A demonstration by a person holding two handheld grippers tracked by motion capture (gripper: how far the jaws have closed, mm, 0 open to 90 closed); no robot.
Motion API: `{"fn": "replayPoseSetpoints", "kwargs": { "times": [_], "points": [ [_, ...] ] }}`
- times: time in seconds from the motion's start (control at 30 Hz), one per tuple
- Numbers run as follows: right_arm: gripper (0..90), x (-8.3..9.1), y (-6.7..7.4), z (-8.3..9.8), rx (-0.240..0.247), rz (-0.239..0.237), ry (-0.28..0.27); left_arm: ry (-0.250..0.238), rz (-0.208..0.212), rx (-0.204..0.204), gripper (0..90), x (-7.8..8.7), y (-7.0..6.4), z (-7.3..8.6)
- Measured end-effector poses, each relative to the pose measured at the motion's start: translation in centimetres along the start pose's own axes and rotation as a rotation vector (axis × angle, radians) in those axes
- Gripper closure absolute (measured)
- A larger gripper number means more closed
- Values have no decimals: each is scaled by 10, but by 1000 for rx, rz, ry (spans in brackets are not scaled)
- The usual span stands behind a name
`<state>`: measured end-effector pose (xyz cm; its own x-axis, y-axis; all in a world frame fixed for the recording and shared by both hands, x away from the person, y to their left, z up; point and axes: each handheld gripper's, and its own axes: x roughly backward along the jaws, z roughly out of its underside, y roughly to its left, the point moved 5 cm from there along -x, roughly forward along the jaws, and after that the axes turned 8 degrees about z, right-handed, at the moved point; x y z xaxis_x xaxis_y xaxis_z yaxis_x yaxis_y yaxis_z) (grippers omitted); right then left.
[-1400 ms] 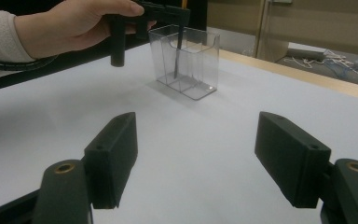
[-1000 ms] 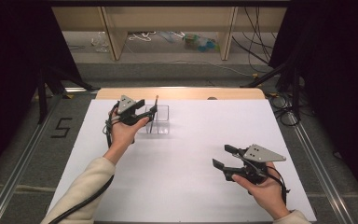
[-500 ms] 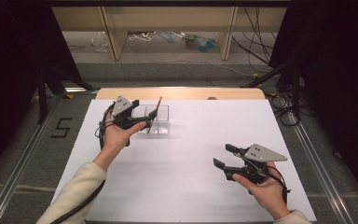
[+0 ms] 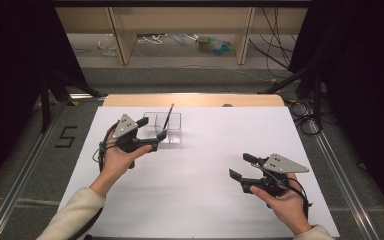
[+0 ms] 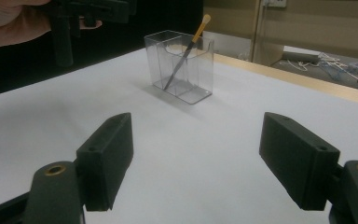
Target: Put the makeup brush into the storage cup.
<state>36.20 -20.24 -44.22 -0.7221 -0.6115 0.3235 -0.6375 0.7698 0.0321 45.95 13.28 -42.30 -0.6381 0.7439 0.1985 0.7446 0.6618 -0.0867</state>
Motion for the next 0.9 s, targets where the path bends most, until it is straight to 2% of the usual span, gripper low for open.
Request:
{"fn": "replayPoseSetpoints", "kwargs": {
  "times": [0.2, 0.23, 0.27, 0.33, 0.63, 0.67, 0.7, 0.77, 0.83, 0.87, 0.9],
  "points": [
    [268, 0, -1, 0, -2, 7, -4, 8, 24, -13, 155, 7, -10, 6],
    [268, 0, 0, 0, -9, -8, -9, 10, 27, -11, 155, 9, -11, 7],
    [268, -1, -2, -1, 14, 2, -28, 12, 35, -18, 155, 11, -14, 9],
    [269, -2, -2, -1, 11, 2, -33, 9, 35, -13, 155, 12, -16, 10],
    [269, -2, -3, -1, 11, 5, -31, 8, 69, -47, 156, 24, -27, 13],
    [269, -1, -1, 0, -11, -3, -15, 4, 73, -40, 156, 25, -29, 13],
    [269, -1, -1, 0, -11, -3, -15, 2, 75, -40, 156, 26, -30, 13],
    [269, -1, -4, -1, 14, 15, -25, 2, 79, -48, 156, 28, -32, 14],
    [269, 0, -4, -1, 18, 14, -20, 4, 85, -51, 156, 30, -35, 15],
    [269, 1, -2, 0, -3, 8, -2, 5, 88, -53, 156, 31, -35, 15],
    [269, 1, -2, 0, -3, 8, -2, 7, 88, -54, 156, 32, -36, 16]
  ]
}}
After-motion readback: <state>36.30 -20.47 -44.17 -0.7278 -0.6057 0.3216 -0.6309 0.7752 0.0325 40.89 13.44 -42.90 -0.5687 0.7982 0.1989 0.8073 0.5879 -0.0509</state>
